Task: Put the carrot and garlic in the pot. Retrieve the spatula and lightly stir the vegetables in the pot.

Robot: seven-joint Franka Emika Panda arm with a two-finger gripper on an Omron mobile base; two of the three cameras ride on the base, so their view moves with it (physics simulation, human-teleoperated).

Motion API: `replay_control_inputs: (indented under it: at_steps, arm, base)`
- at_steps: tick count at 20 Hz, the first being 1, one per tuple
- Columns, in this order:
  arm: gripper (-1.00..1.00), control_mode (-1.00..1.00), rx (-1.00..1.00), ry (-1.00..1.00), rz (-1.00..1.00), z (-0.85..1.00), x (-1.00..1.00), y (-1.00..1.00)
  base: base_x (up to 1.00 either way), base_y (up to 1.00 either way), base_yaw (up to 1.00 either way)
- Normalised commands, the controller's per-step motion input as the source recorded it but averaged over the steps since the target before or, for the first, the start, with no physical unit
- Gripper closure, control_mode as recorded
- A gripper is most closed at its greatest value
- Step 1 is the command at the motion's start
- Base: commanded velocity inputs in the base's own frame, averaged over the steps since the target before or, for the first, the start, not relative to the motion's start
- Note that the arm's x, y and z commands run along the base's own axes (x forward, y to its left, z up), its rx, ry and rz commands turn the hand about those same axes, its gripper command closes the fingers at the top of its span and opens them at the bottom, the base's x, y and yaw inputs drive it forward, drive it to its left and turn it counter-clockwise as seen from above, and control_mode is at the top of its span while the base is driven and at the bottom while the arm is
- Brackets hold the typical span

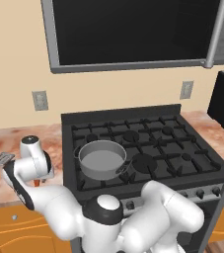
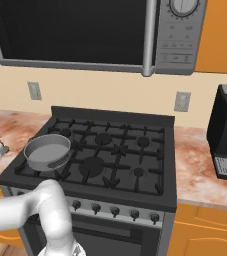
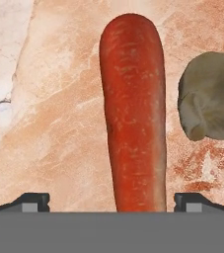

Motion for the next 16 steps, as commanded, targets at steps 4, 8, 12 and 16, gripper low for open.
replay_control_inputs:
  at_steps: [4,8,12,16]
  arm:
    - [-1.00,-1.00,0.00,0.00,0.00,-0.28,0.16,0.00]
    - [-1.00,-1.00,0.00,0.00,0.00,-0.46,0.12,0.00]
    - [-1.00,-1.00,0.00,0.00,0.00,-0.57,0.00,0.00]
    - [-1.00,-1.00,0.03,0.00,0.02,-0.31,0.00,-0.03]
  base:
    - [0.00,0.00,0.00]
    - [0.00,0.00,0.00]
    - [0.00,0.00,0.00]
    - [0.00,0.00,0.00]
